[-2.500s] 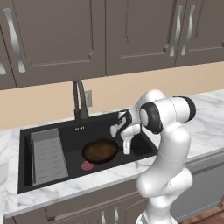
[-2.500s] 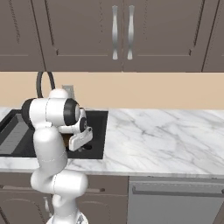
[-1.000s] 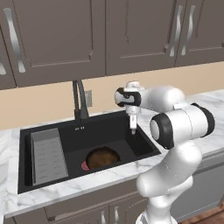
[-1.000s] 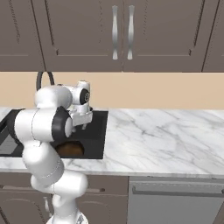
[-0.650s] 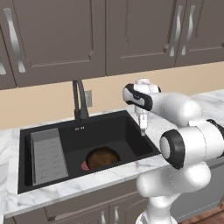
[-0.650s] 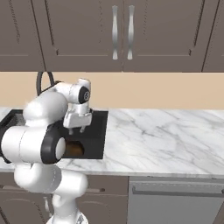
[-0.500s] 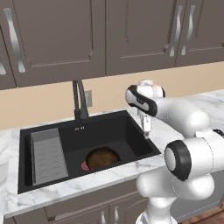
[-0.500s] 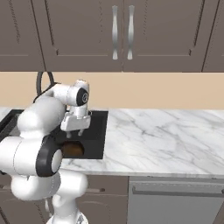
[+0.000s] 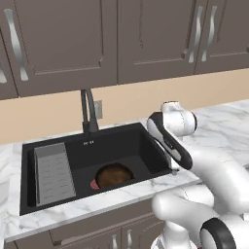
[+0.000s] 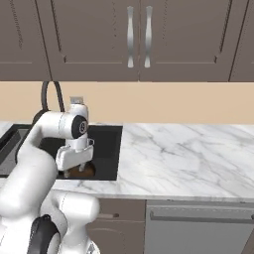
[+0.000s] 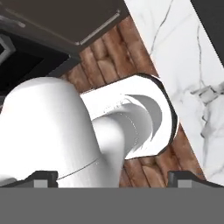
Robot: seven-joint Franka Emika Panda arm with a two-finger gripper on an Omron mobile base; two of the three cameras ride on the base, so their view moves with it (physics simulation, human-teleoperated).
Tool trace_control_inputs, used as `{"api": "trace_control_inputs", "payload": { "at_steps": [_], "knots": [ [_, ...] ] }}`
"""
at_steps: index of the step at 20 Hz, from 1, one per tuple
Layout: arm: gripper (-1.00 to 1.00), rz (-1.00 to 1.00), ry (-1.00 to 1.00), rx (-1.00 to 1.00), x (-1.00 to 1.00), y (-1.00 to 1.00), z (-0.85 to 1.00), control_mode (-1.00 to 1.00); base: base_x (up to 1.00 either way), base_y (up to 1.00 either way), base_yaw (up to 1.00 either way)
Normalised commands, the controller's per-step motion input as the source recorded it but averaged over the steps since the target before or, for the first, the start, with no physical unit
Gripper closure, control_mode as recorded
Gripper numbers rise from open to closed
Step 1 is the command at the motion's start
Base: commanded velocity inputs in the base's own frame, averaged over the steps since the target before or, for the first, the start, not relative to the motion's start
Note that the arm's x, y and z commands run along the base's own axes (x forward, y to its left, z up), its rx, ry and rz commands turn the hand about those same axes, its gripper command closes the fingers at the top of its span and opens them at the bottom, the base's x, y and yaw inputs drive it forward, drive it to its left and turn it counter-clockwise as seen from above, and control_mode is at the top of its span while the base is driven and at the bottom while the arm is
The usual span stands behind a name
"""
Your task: Move the pot and pan from the stove into the sink.
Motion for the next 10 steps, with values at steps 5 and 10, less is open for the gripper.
{"api": "trace_control_inputs", "payload": {
  "at_steps": [5,10],
  "knots": [
    [-1.00,0.00,-0.42,0.00,-0.85,-0.19,-0.02,-1.00,0.00,0.00,0.00],
    [-1.00,0.00,-0.50,0.07,-0.55,-0.19,0.00,-1.00,0.00,0.00,0.00]
  ]
}}
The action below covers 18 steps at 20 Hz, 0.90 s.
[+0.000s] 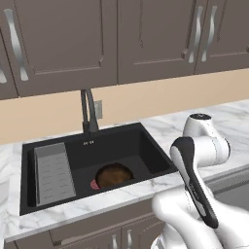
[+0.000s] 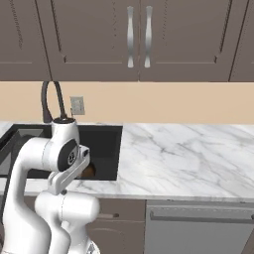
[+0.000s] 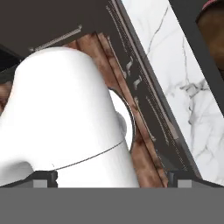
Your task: Move the pot and pan from the stove into the sink.
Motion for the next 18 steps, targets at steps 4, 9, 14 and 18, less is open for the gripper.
{"api": "trace_control_inputs", "payload": {
  "at_steps": [4,9,14,18],
  "knots": [
    [-1.00,0.00,-0.36,0.05,-0.37,-0.08,0.02,-1.00,0.00,0.00,0.00],
    [-1.00,0.00,0.00,0.00,0.00,0.00,0.00,1.00,0.00,0.00,0.00],
    [-1.00,0.00,0.00,0.00,0.00,0.00,0.00,1.00,-0.38,0.01,0.11],
    [-1.00,0.00,0.00,0.00,0.00,0.00,0.00,1.00,-0.42,0.00,0.32]
  ]
}}
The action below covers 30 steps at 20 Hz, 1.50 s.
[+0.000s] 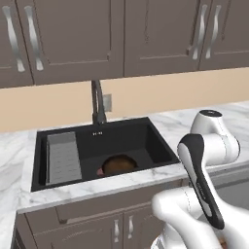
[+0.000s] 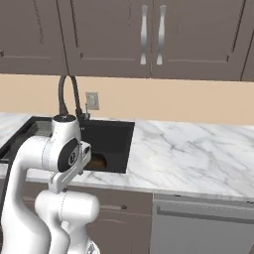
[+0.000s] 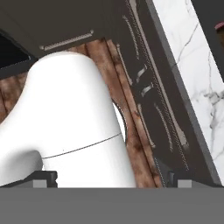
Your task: Move the pot and pan from the stove into the sink.
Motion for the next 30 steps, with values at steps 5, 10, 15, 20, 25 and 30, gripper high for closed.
{"api": "trace_control_inputs", "payload": {
  "at_steps": [5,10,15,20,25,30],
  "knots": [
    [-1.00,0.00,0.00,0.00,0.00,0.00,0.00,1.00,-0.36,0.00,0.36],
    [-1.00,0.00,0.00,0.00,0.00,0.00,0.00,1.00,-0.33,0.00,0.38],
    [-1.00,0.00,0.00,0.00,0.00,0.00,0.00,1.00,-0.31,0.00,0.39],
    [-1.00,0.00,0.00,0.00,0.00,0.00,0.00,1.00,-0.27,0.00,0.41],
    [-1.00,0.00,0.00,0.00,0.00,0.00,0.00,1.00,-0.29,0.00,0.40],
    [-1.00,0.00,0.00,0.00,0.00,0.00,0.00,1.00,-0.25,0.00,0.40]
  ]
}}
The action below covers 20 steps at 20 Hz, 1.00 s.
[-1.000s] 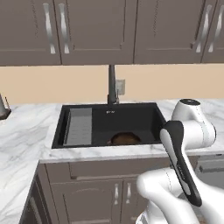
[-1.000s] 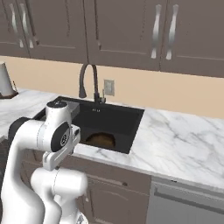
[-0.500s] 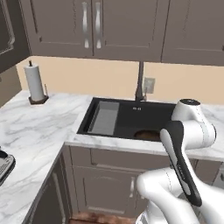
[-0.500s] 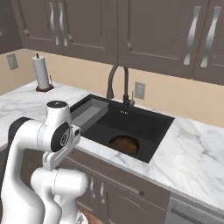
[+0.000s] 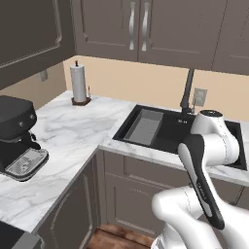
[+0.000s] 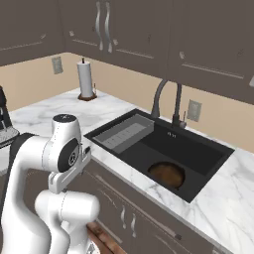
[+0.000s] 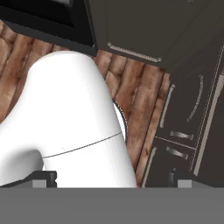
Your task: Move the pot and pan from the stove into the sink.
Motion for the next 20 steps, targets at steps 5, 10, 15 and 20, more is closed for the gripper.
{"api": "trace_control_inputs", "payload": {
  "at_steps": [5,10,15,20],
  "knots": [
    [-1.00,0.00,0.00,0.00,0.00,0.00,0.00,1.00,-0.16,0.00,0.45],
    [-1.00,0.00,0.00,0.00,0.00,0.00,0.00,1.00,-0.14,0.00,0.47],
    [-1.00,0.00,0.00,0.00,0.00,0.00,0.00,1.00,-0.12,0.00,0.48],
    [-1.00,0.00,0.00,0.00,0.00,0.00,0.00,1.00,-0.11,0.00,0.47]
  ]
}}
